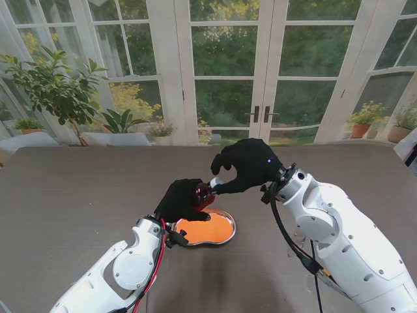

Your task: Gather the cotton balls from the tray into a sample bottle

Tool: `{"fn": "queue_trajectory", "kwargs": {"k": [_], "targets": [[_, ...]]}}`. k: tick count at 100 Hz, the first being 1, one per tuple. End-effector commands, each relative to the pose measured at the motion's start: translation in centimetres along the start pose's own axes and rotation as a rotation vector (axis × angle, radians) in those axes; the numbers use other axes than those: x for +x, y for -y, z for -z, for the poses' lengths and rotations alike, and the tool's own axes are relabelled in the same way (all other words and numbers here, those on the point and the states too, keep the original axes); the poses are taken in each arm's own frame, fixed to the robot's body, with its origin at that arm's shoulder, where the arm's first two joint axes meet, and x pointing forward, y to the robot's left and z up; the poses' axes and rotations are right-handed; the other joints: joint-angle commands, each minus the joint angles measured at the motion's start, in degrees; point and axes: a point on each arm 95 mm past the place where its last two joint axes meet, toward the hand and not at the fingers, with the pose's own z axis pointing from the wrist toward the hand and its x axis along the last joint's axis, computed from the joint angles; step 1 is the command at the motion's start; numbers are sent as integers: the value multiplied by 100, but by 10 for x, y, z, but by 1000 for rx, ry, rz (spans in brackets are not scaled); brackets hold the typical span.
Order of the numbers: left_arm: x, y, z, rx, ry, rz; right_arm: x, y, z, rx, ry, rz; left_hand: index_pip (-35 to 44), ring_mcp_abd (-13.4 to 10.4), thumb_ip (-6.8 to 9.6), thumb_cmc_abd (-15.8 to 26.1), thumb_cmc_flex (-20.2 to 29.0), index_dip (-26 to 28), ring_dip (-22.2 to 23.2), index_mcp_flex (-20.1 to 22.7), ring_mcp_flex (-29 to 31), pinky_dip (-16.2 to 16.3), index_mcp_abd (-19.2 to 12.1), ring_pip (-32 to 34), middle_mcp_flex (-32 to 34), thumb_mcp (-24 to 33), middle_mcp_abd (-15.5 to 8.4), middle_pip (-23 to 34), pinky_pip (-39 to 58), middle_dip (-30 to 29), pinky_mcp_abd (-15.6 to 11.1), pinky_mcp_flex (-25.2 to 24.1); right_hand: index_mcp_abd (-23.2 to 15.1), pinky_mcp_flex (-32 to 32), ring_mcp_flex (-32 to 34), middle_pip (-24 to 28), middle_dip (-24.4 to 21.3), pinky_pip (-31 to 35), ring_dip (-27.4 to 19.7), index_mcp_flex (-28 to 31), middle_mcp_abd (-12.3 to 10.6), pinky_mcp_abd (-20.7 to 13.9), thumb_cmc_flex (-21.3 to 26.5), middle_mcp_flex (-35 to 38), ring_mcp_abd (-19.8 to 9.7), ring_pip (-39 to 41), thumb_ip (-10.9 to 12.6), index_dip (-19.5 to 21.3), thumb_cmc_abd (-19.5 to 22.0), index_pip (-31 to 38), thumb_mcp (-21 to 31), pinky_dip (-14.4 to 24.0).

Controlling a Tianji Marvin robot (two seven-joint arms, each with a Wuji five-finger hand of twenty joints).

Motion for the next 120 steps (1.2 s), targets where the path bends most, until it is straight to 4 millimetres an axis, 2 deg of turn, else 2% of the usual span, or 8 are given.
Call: {"fn": "queue_trajectory", "kwargs": {"k": [1, 54, 86, 88, 90, 91, 93, 120], "targets": [[4, -2, -1, -14, -8, 7, 1, 3, 1, 24, -2, -4, 751, 441, 0, 4628, 272, 170, 21, 442, 200, 24, -787, 128, 172, 521, -33, 34, 179, 110, -132, -4, -20, 59, 97, 90, -38, 92, 79, 52, -22, -148, 415, -24, -205, 178, 9, 47, -143, 25, -27, 40], [4, -3, -2, -14, -11, 8, -1, 2, 6, 36, -15, -20, 748, 439, 0, 4629, 272, 167, 21, 446, 200, 25, -772, 128, 175, 525, -30, 32, 179, 108, -126, -2, 209, -12, 92, 52, -29, 36, 54, -609, -55, -161, -460, -189, -224, 119, 102, -118, 66, -276, 355, 67], [4, -3, -2, -16, -10, 9, -2, 2, 7, 33, -24, -33, 748, 433, -1, 4627, 269, 168, 20, 440, 199, 26, -779, 126, 173, 523, -37, 32, 178, 107, -126, -2, -130, 30, 102, 99, -58, 13, 112, -343, -61, -149, 877, -117, -247, 205, -66, -145, -402, 78, -105, 66], [4, -3, -2, -17, -10, 9, -2, 2, 7, 34, -25, -33, 747, 433, -1, 4633, 269, 167, 20, 438, 199, 26, -778, 126, 172, 522, -39, 31, 178, 107, -126, -2, -136, 36, 97, 101, -59, 13, 119, -318, -62, -140, 329, -103, -249, 227, -7, -134, -1921, 100, 1312, 69], [4, -3, -2, -17, -10, 10, -2, 3, 7, 34, -26, -32, 747, 435, 0, 4629, 273, 167, 20, 440, 198, 26, -777, 126, 173, 524, -32, 31, 178, 107, -126, -2, -158, 64, 97, 103, -62, 21, 130, -257, -75, -139, -629, -67, -260, 256, -87, -119, -3432, 131, 3466, 68], [4, -3, -2, -17, -10, 10, -2, 3, 7, 33, -26, -32, 748, 434, -1, 4626, 271, 168, 20, 442, 197, 26, -777, 126, 172, 522, -30, 30, 178, 107, -126, -2, -175, 74, 97, 106, -63, 25, 135, -236, -73, -139, -974, -49, -269, 267, -452, -111, -3929, 142, 4461, 66], [4, -3, -2, -17, -10, 10, -2, 3, 7, 31, -26, -33, 750, 437, 0, 4634, 270, 168, 20, 443, 193, 26, -781, 124, 172, 523, -29, 30, 178, 106, -126, -2, -195, 91, 99, 109, -63, 30, 142, -173, -77, -137, -1228, -26, -271, 284, -728, -98, -4306, 171, 5236, 64], [4, -3, -2, -19, -8, 11, 0, 6, 3, 10, -28, -49, 748, 435, -1, 4635, 272, 165, 21, 443, 194, 26, -783, 127, 173, 523, -32, 32, 178, 108, -126, -2, -174, 256, 97, 144, -51, 128, 261, 257, -96, -97, -1259, 321, -246, 595, -840, -1, -4289, 335, 5561, 60]]}}
